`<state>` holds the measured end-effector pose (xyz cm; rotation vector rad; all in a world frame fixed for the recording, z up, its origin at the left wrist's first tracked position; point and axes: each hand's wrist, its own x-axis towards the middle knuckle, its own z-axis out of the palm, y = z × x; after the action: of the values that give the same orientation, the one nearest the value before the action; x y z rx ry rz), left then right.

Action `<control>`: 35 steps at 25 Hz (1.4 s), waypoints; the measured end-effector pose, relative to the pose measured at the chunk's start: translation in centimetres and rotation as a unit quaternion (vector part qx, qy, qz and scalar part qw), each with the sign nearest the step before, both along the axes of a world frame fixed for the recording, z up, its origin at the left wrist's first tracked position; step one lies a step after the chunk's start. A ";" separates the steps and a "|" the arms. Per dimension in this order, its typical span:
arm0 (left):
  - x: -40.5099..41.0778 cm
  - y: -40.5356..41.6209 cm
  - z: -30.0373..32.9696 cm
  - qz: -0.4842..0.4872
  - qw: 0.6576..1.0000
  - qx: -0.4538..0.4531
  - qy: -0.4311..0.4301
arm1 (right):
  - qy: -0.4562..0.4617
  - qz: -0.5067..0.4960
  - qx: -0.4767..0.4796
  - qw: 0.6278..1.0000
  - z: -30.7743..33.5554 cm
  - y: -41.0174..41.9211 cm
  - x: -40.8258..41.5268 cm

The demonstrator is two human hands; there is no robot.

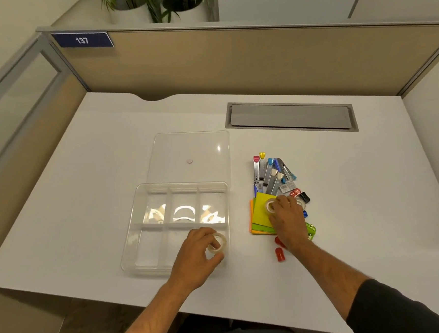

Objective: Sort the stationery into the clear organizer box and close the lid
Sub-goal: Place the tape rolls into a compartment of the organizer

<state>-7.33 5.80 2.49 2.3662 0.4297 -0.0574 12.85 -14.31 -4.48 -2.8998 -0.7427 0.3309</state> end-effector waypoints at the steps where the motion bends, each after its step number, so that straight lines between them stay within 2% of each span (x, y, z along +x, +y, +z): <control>1: -0.1 0.3 0.0 -0.001 1.000 0.000 0.002 | -0.004 -0.002 -0.015 1.000 0.0 0.1 0.0; 4: -0.2 1.4 -0.2 -0.016 1.000 0.003 0.002 | -0.020 -0.005 -0.026 0.999 0.2 0.3 -0.3; 11: 0.6 4.8 -1.2 -0.081 0.996 0.029 0.006 | -0.068 -0.016 0.081 0.994 2.4 2.0 -2.7; 14: 0.5 5.8 -2.1 -0.072 0.996 0.039 0.035 | -0.087 -0.023 0.125 0.988 3.0 3.2 -4.7; 17: 0.5 6.2 -2.7 -0.114 0.990 0.062 0.060 | -0.108 -0.046 0.165 0.979 3.9 4.4 -6.6; 21: 1.2 6.0 -3.8 -0.199 0.966 0.163 0.042 | -0.119 -0.047 0.174 0.976 4.2 4.6 -8.4; 28: 2.2 5.7 -5.0 -0.245 0.910 0.328 0.061 | -0.061 -0.027 0.187 0.980 3.8 4.9 -9.4; 31: 2.5 5.6 -5.4 -0.247 0.903 0.349 0.051 | -0.056 -0.028 0.191 0.980 4.1 5.1 -9.7; 35: 2.5 5.6 -5.3 -0.232 0.918 0.320 0.043 | -0.061 -0.022 0.209 0.976 4.6 5.4 -10.3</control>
<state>-4.84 11.42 -2.84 3.0780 -0.1151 -0.2786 2.57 -8.89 0.11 -2.5473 -0.6691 -0.0128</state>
